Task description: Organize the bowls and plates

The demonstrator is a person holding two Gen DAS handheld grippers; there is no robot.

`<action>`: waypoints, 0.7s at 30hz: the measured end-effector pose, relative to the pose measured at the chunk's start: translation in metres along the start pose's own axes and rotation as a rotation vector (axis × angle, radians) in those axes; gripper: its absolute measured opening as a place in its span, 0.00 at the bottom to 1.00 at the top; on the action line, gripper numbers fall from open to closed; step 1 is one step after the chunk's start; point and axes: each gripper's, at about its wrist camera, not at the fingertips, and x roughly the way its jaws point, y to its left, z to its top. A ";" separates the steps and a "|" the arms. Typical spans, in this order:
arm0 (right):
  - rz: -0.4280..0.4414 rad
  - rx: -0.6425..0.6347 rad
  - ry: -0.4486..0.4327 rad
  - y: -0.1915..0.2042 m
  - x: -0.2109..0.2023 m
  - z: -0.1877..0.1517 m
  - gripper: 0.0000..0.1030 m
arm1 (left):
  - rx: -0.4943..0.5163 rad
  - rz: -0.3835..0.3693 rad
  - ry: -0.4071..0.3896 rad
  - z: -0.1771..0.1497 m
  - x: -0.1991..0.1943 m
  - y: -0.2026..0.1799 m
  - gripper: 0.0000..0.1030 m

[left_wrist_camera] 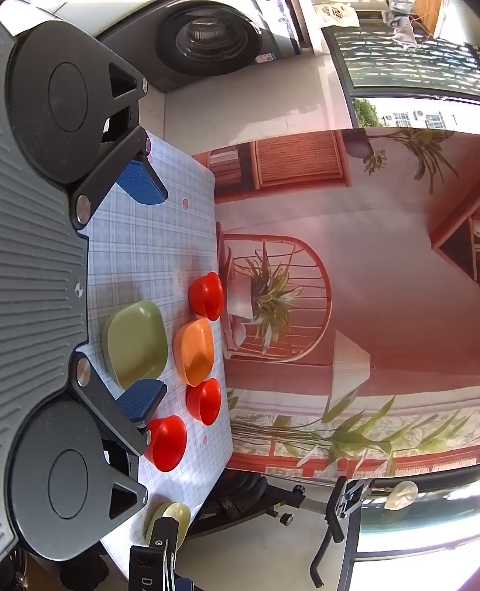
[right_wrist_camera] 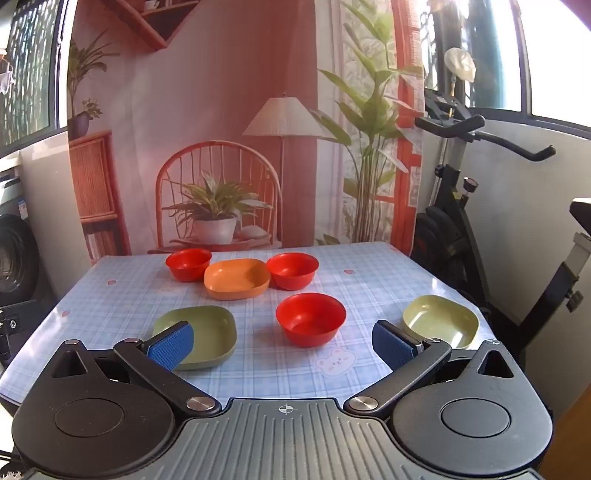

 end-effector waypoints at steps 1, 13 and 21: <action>0.001 0.002 0.000 0.000 0.000 0.000 1.00 | 0.001 0.000 -0.001 0.000 0.000 0.000 0.99; -0.001 -0.001 0.000 0.001 0.001 0.001 1.00 | -0.003 -0.001 0.003 0.001 0.000 0.001 0.99; -0.002 -0.007 -0.007 0.001 0.001 0.001 1.00 | -0.008 0.007 0.003 0.003 -0.002 0.004 0.99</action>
